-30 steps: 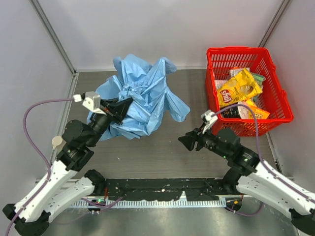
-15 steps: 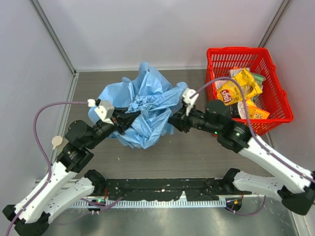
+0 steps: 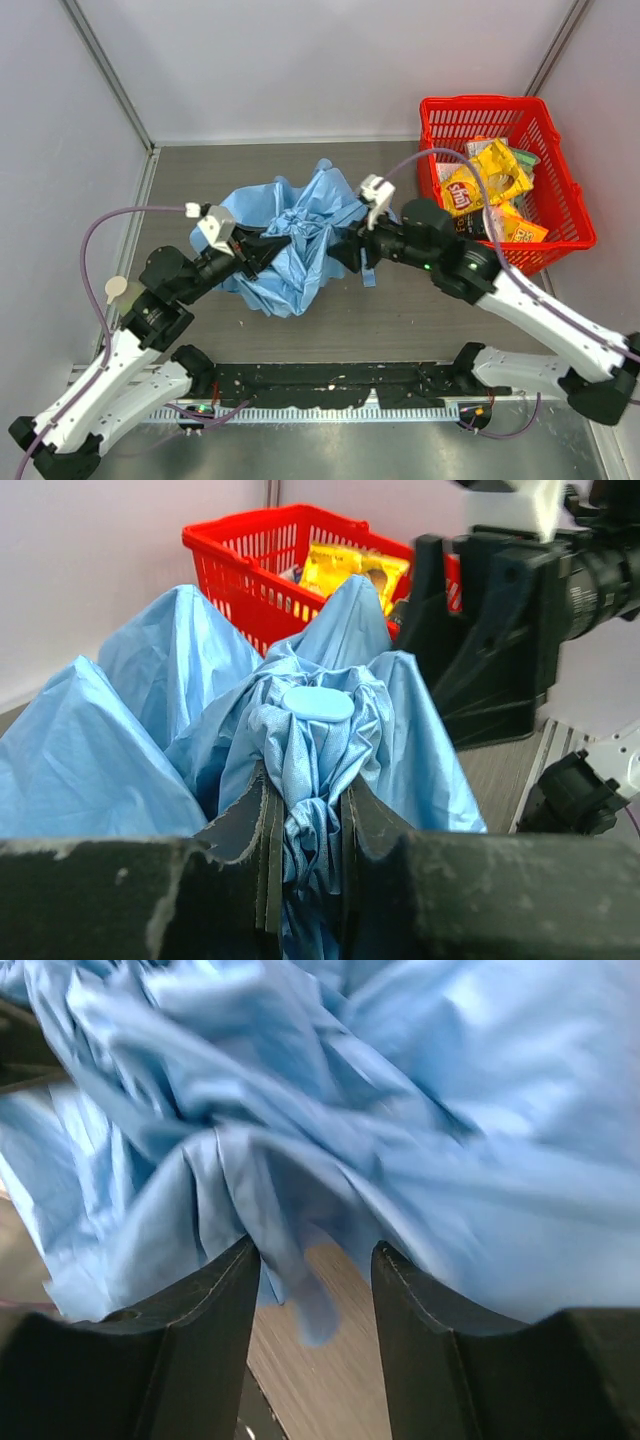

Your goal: Put away the umbrella

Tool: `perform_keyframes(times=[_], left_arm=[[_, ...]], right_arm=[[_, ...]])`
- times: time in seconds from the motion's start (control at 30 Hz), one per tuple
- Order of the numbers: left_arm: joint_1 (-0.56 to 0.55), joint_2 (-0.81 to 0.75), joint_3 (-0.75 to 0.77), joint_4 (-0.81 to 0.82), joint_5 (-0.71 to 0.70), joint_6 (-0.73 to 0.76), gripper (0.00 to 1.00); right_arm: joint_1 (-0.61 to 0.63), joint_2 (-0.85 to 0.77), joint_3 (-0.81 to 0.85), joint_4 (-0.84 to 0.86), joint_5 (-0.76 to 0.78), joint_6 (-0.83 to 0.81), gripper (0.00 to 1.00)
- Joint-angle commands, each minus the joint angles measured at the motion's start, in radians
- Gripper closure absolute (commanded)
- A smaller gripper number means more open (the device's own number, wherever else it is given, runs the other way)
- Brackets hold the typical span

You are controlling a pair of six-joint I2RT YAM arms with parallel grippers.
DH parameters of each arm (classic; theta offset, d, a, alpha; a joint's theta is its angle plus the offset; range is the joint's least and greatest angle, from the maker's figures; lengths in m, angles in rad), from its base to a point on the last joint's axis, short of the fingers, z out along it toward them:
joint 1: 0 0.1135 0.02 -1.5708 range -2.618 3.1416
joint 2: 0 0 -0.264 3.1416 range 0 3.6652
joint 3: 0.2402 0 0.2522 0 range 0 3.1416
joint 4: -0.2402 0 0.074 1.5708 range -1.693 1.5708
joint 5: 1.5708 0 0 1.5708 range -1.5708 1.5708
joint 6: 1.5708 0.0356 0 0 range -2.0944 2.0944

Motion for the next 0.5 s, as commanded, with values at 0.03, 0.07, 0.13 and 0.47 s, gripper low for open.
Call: perform_keyframes(times=[0.03,0.07,0.13,0.47], left_arm=[[-0.008,-0.063,0.018,0.109,-0.028,-0.009,1.00],[-0.008,-0.059,0.021,0.107,-0.021,-0.009,1.00],[-0.007,-0.054,0.028,0.100,-0.008,-0.018,1.00],[-0.008,-0.057,0.015,0.132,0.018,-0.080,1.00]], right_arm=[[-0.001,-0.276,0.010,-0.299,0.349,0.053,0.40],[0.000,-0.294,0.020,-0.357,0.434,0.064,0.39],[-0.001,-0.285,0.040,-0.410,0.594,0.070,0.40],[0.008,-0.040,-0.020,0.011,0.652,-0.186,0.69]])
